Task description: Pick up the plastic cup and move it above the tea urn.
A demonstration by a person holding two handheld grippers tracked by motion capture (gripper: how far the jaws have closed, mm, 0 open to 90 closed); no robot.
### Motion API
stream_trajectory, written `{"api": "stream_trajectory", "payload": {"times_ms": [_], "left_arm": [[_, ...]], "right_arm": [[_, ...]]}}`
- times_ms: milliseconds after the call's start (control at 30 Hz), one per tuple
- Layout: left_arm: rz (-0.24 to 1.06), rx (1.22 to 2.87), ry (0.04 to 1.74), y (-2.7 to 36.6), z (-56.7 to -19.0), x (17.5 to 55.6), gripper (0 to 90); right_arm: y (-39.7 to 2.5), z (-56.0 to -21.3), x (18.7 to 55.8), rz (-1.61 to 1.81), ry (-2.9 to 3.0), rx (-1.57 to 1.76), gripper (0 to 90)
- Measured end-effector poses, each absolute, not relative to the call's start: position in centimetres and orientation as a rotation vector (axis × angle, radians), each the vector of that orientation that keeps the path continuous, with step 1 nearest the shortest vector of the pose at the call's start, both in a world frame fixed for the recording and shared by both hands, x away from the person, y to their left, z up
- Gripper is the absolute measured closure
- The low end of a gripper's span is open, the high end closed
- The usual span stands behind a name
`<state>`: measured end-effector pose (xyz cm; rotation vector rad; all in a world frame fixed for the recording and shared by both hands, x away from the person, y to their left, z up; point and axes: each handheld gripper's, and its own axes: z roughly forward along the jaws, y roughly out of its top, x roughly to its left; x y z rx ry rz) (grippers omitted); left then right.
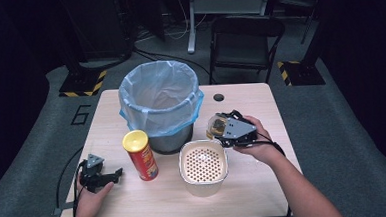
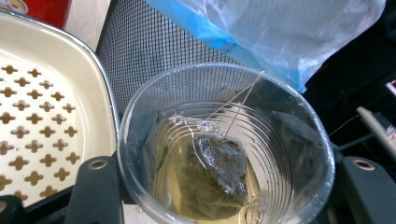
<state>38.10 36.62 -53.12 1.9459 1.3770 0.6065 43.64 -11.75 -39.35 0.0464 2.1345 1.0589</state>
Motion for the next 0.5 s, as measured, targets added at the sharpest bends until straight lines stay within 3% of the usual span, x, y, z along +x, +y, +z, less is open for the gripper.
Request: {"api": "stream_trajectory", "payload": {"times_ms": [500], "left_arm": [[0.606, 1.946, 1.377, 36.6, -53.1, 38.1, 11.6]], "right_arm": [[-10.6, -39.8, 41.8, 0.982, 1.998, -0.119, 37.0]]}}
